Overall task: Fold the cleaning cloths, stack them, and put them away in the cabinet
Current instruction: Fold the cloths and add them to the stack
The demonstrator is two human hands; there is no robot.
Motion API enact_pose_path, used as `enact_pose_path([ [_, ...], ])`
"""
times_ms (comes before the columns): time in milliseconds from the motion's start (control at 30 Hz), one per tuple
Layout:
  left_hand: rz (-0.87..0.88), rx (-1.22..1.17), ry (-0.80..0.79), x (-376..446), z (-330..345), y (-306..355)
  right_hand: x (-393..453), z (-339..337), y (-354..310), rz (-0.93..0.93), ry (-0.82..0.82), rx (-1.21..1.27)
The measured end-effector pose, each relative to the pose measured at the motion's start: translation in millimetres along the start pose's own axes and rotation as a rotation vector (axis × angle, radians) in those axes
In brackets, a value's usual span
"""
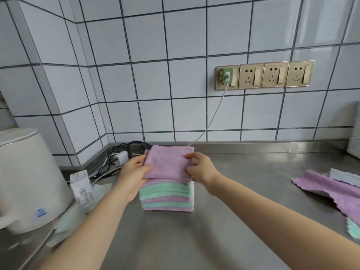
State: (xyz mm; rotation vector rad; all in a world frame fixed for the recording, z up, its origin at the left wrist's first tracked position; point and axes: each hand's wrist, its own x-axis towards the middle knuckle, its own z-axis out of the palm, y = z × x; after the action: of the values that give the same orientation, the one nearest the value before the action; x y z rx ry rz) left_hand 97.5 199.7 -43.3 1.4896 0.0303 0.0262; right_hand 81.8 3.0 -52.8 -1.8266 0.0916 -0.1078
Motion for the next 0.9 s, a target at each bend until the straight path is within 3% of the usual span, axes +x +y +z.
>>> enact_pose_path([
  [100, 0.032, -0.168, 0.018, 2.8, -5.1, 3.1, 1.7, 0.5, -14.7, -0.116, 0.055, 0.009],
  [200, 0.062, -0.167, 0.066, 6.3, -8.4, 4.3, 6.3, 5.2, -25.1, -0.163, 0.031, -0.007],
  [433, 0.061, 0.225, 0.164, 11.5, -13.6, -6.5, 11.3, 10.9, -13.7, -0.045, 0.008, -0.066],
  [667, 0.413, 0.759, 0.266, 4.3, -19.2, -14.0, -0.2, -1.5, -16.8, -0.038, 0.037, -0.195],
  [800, 0.579, 0.842, 0.343, -7.7, -16.9, -6.9, -23.6, -23.8, -10.5, -0.058, 0.025, -0.316],
  [900, 0.724, 0.844, 0.265, -28.5, 9.7, -0.6, -52.3, -48.1, 4.3, -0.071, -0.011, -0.389],
])
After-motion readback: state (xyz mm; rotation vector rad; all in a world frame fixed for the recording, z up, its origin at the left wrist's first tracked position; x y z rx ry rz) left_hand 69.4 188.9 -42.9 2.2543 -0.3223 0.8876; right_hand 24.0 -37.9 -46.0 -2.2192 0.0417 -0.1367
